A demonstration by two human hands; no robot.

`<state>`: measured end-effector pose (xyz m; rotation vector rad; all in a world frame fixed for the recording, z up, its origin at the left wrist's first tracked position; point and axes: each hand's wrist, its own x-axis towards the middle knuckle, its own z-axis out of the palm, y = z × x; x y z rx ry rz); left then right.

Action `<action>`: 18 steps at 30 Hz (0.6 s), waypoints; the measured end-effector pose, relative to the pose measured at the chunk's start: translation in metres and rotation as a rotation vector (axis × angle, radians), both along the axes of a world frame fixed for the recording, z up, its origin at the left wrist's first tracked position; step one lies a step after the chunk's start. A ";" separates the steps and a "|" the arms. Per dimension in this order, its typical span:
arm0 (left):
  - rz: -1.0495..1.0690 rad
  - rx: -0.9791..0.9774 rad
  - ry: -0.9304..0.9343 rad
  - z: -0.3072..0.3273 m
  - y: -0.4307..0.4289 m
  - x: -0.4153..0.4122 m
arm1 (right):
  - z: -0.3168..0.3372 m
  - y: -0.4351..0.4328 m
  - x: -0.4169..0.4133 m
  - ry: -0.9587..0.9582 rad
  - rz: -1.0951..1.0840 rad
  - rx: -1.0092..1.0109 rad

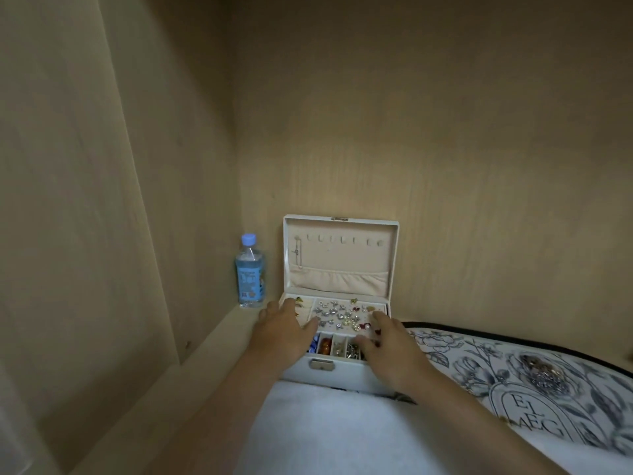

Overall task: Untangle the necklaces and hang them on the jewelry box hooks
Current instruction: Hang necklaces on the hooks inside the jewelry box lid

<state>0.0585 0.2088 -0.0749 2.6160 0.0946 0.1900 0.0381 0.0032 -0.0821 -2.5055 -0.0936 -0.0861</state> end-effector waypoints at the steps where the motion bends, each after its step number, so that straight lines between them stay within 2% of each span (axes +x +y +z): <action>1: -0.001 0.000 0.000 0.000 0.000 -0.003 | 0.000 0.000 -0.001 0.004 0.002 -0.008; 4: -0.010 -0.002 0.019 0.003 0.001 -0.006 | 0.005 -0.002 -0.005 0.051 0.041 -0.007; 6: 0.015 0.098 -0.006 0.011 -0.002 -0.008 | 0.014 -0.012 -0.011 0.095 0.108 0.029; 9: 0.025 0.044 -0.211 0.029 -0.021 -0.011 | 0.031 -0.049 -0.018 0.041 0.150 -0.022; 13: -0.160 0.044 -0.495 0.048 -0.075 -0.017 | 0.042 -0.113 -0.019 -0.056 0.069 -0.079; 15: -0.292 -0.001 -0.496 0.048 -0.107 -0.022 | 0.039 -0.140 -0.022 -0.035 0.064 -0.104; 18: -0.499 -0.053 -0.362 0.034 -0.151 -0.026 | 0.029 -0.166 -0.028 -0.007 0.092 -0.117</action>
